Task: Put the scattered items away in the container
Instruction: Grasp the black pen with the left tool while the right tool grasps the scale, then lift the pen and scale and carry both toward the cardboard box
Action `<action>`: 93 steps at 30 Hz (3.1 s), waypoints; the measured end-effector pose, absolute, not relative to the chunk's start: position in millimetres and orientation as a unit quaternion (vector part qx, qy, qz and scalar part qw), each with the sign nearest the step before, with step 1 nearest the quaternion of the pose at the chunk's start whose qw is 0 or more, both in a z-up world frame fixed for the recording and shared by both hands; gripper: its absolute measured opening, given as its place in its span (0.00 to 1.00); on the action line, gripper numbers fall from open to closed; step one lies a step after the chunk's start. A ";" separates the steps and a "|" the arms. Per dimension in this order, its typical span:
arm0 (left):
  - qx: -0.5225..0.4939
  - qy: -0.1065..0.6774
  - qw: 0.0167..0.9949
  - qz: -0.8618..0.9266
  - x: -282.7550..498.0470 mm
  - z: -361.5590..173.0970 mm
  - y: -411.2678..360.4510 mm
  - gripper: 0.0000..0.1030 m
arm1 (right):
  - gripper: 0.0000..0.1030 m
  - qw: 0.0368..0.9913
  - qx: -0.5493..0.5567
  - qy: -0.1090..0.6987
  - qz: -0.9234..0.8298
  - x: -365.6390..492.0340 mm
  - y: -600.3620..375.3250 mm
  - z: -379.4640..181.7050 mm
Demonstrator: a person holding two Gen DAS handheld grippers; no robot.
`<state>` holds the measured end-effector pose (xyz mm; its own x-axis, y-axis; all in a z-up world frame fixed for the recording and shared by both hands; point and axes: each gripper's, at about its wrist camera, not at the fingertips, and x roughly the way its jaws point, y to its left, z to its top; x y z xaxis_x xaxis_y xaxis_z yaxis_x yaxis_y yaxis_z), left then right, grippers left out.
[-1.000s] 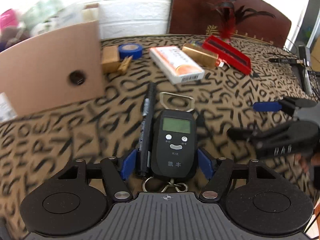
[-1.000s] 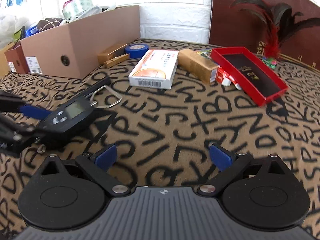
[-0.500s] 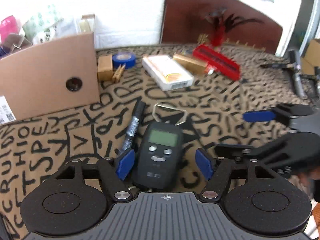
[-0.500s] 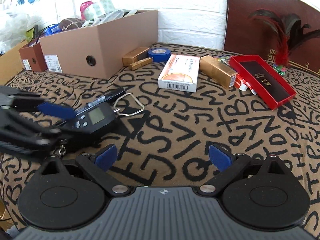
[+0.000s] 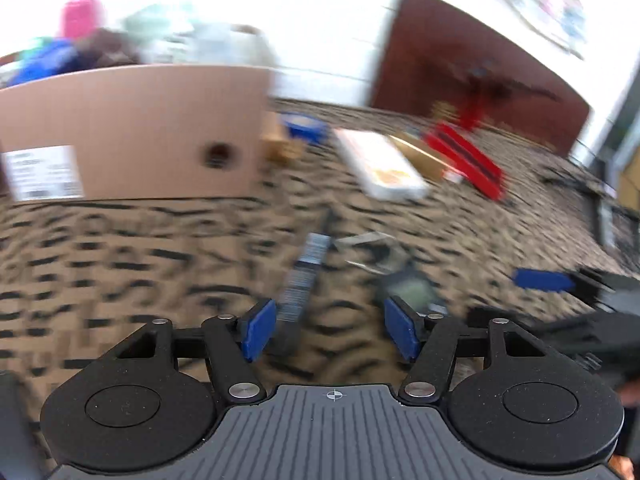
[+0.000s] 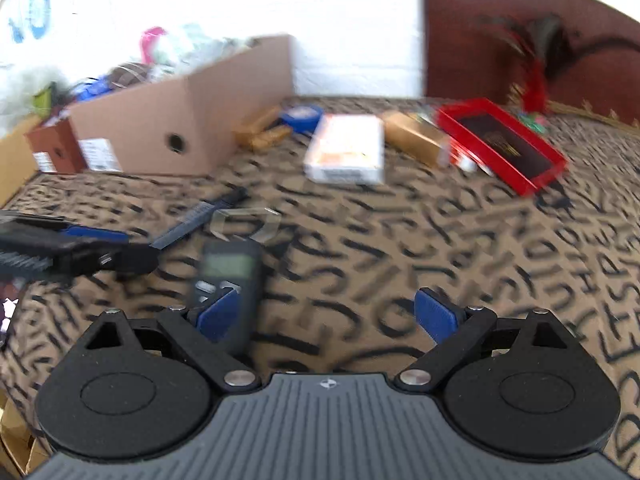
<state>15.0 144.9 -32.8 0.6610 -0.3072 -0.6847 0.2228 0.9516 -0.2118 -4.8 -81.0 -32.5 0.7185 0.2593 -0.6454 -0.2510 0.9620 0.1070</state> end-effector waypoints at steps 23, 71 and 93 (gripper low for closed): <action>0.068 0.388 0.909 -0.137 36.9 -56.0 105.7 0.34 | 0.60 0.902 -0.055 0.397 0.157 14.1 -35.4 -48.5; 0.164 0.412 0.877 -0.186 -7.9 -55.5 181.3 0.09 | 0.53 0.898 0.056 0.359 0.249 34.8 -20.2 24.9; 0.019 0.288 0.944 -0.159 16.7 68.3 215.9 0.09 | 0.53 0.908 0.031 0.317 0.271 43.8 -2.6 67.5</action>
<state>16.7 215.9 68.3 0.7832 -0.2884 -0.5508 0.3106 0.9489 -0.0553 43.8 -2.6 67.5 0.6519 0.5128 -0.5587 -0.4731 0.8508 0.2288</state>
